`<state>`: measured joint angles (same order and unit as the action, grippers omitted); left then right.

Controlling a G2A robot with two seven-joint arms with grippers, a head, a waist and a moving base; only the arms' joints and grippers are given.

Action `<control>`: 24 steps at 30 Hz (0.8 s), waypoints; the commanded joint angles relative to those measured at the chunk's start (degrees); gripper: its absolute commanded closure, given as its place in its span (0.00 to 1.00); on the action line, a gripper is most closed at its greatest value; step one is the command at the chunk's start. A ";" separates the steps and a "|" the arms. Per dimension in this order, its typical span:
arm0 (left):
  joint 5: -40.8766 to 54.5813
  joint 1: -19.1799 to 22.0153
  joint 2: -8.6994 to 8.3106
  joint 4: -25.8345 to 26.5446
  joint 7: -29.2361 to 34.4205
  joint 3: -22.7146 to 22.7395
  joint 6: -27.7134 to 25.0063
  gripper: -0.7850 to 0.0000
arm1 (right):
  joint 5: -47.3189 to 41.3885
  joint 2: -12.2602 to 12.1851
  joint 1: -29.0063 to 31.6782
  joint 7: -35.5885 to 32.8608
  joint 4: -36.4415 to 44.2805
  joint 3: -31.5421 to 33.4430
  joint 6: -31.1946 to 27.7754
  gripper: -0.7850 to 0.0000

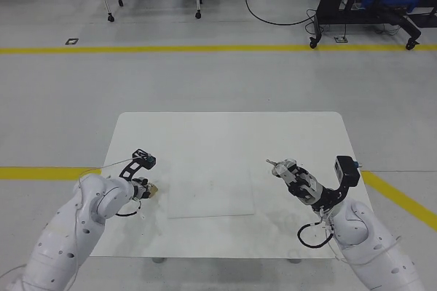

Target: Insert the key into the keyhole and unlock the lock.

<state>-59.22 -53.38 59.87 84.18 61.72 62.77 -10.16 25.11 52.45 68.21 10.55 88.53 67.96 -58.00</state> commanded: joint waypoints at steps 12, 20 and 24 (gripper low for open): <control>-1.87 -1.01 0.08 1.24 0.50 -0.03 0.72 0.81 | 0.00 0.00 0.00 0.00 0.00 0.00 0.00 1.00; -1.13 -0.29 0.50 -0.05 -0.56 -0.64 0.24 0.75 | 0.00 0.00 0.00 0.00 0.00 0.00 0.00 1.00; -1.10 -0.08 0.63 -0.27 -0.72 -0.79 0.09 0.75 | 0.00 0.00 0.00 0.00 0.00 0.00 0.00 1.00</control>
<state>-60.33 -53.48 60.48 83.90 61.09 61.97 -10.11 25.11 52.45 68.21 10.55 88.53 67.96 -58.00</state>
